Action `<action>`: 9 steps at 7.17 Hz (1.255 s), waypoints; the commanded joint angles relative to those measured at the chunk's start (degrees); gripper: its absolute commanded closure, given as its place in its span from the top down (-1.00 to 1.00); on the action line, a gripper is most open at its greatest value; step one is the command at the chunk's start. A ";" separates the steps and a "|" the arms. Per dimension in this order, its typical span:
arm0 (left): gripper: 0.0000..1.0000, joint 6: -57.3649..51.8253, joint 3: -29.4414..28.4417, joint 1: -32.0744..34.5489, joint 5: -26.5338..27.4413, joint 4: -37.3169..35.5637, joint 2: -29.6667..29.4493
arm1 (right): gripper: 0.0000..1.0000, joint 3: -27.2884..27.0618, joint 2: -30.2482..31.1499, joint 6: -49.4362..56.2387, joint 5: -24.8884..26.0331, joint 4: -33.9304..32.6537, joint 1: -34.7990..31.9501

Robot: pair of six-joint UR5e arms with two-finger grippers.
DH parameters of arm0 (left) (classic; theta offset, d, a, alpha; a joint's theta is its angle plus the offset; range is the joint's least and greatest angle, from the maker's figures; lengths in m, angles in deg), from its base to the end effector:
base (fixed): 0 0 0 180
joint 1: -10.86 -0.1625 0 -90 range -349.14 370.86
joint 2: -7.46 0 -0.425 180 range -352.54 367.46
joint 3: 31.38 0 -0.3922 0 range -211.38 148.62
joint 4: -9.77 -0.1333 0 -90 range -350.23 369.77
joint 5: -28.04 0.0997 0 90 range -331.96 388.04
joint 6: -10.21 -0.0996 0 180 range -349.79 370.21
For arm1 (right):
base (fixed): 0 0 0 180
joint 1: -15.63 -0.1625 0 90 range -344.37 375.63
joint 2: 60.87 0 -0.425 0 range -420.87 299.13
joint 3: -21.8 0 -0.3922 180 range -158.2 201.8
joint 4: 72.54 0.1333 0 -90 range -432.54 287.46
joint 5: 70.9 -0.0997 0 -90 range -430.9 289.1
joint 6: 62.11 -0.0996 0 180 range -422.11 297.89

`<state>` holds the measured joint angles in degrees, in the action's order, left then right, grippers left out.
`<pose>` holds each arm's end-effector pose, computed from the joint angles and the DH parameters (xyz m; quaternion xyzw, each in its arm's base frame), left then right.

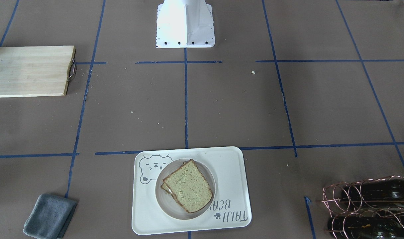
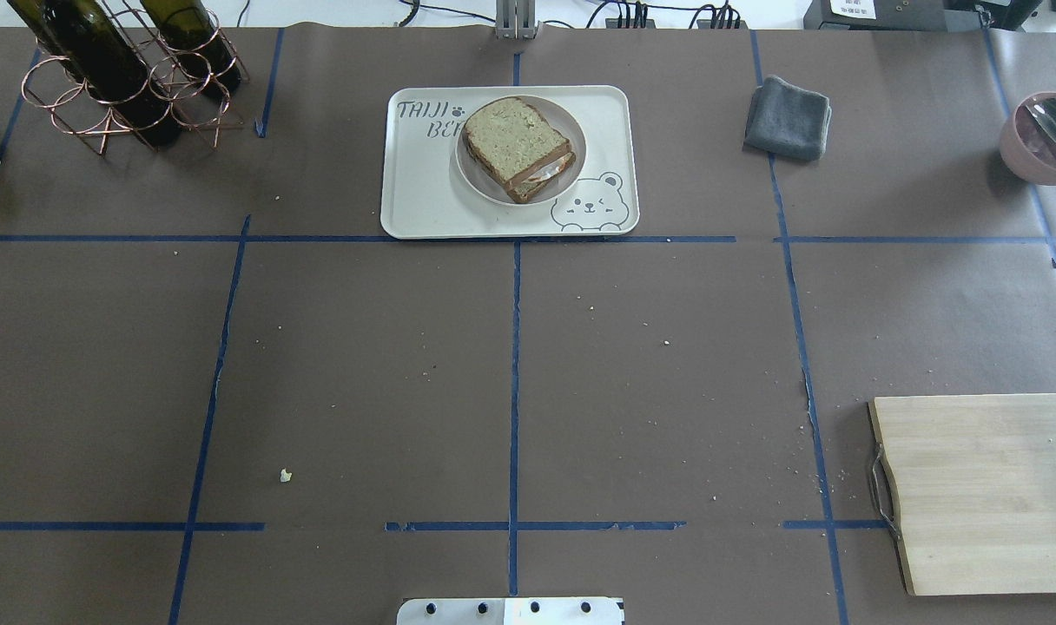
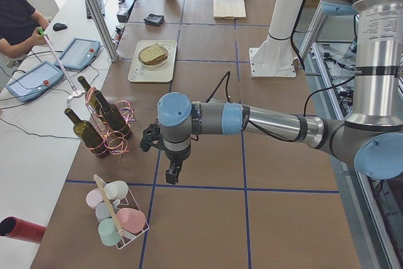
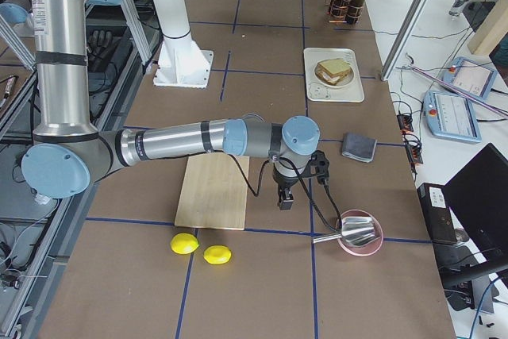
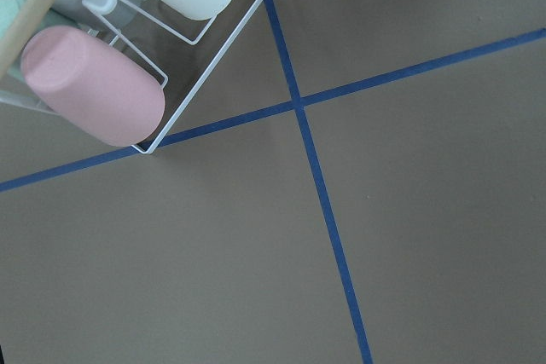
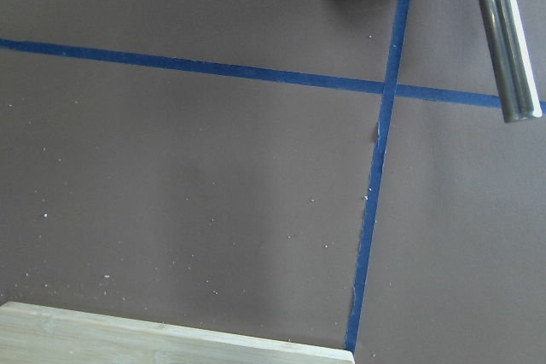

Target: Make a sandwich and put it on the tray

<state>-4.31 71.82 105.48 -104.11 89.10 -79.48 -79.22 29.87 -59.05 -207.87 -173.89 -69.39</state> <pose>-0.1035 -0.4555 0.5926 0.0555 0.3553 0.0789 0.9298 0.0187 -0.4823 0.5873 -0.0152 -0.3983 -0.0606 0.9151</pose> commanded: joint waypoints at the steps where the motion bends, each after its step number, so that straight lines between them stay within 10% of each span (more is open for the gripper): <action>1: 1.00 3.17 -0.80 -0.49 -0.11 3.61 2.90 | 1.00 1.25 -0.12 -2.09 0.12 2.39 1.09; 9: 1.00 3.79 -0.89 -1.98 -1.43 1.35 3.88 | 1.00 2.76 -0.04 -2.62 -4.00 2.22 1.09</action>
<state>-0.55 70.87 103.91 -105.43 91.01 -75.53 -76.44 29.55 -61.66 -210.66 -171.68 -68.27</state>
